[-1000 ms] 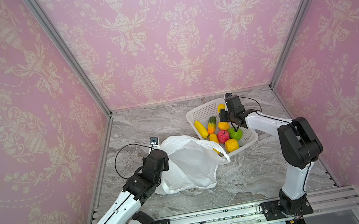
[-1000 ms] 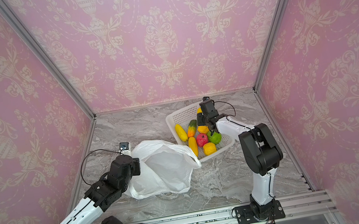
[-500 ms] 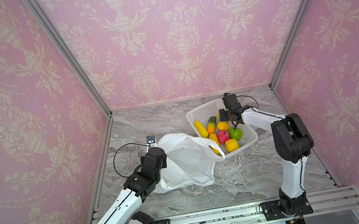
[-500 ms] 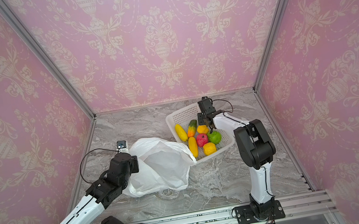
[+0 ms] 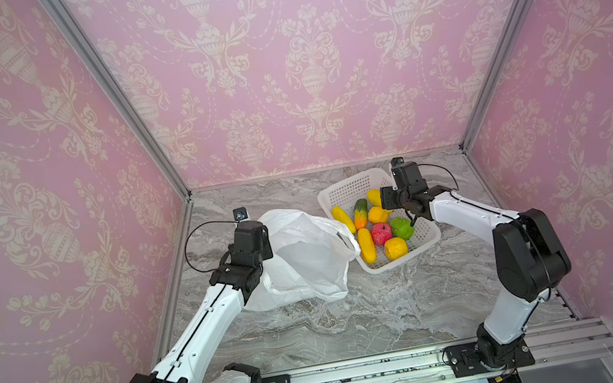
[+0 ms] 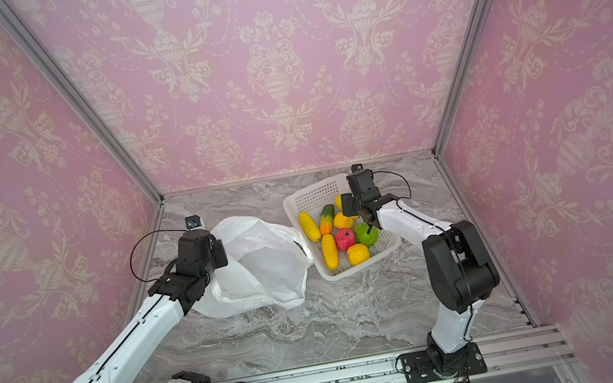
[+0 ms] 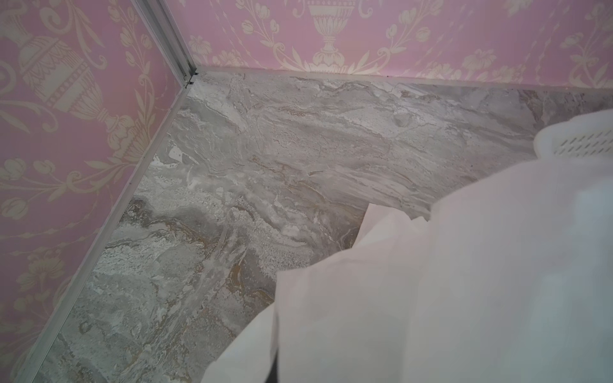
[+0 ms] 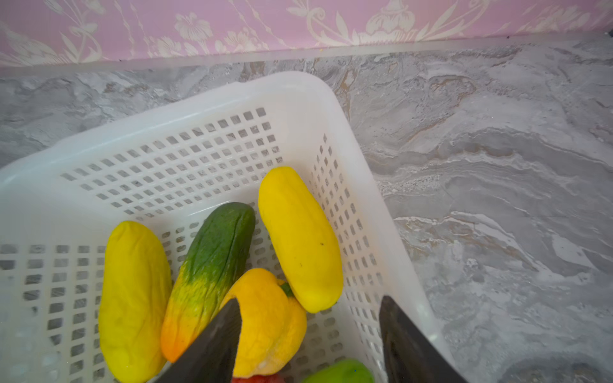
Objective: Untie the knot of the plastic bag and take out the fruit
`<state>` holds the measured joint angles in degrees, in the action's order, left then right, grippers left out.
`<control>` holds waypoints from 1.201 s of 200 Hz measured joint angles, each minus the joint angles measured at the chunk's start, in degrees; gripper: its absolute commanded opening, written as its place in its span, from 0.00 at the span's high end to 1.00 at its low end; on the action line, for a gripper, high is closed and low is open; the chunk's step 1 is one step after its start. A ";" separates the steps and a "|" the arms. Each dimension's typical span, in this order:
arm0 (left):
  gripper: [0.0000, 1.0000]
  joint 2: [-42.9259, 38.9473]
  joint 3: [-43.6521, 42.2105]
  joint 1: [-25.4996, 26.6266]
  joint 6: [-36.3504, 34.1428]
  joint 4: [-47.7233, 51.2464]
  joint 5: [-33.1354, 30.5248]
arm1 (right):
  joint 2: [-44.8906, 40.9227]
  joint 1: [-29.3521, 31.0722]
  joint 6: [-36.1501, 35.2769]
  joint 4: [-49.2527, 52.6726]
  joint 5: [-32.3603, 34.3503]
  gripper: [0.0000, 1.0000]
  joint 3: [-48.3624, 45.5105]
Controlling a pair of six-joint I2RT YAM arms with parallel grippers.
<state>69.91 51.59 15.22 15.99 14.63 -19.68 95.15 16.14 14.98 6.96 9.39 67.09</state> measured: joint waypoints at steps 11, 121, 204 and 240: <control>1.00 3.78 4.50 -1.77 -0.09 -0.11 0.04 | -4.07 0.00 0.07 -1.14 -0.17 0.26 -2.84; 0.50 21.11 23.28 -3.13 -1.99 -0.83 1.40 | -12.50 -1.18 0.44 -7.23 -0.66 0.15 -11.78; 0.01 5.14 15.76 -3.37 -3.54 1.46 0.81 | -23.82 -5.38 7.63 -3.23 3.50 0.00 -10.84; 0.01 -11.21 6.82 -7.91 -5.40 -3.10 -3.15 | -30.42 -14.47 9.18 -0.87 1.49 0.00 -10.86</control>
<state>58.70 58.41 7.31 10.59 11.53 -22.83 64.73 1.67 24.16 6.09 10.87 56.23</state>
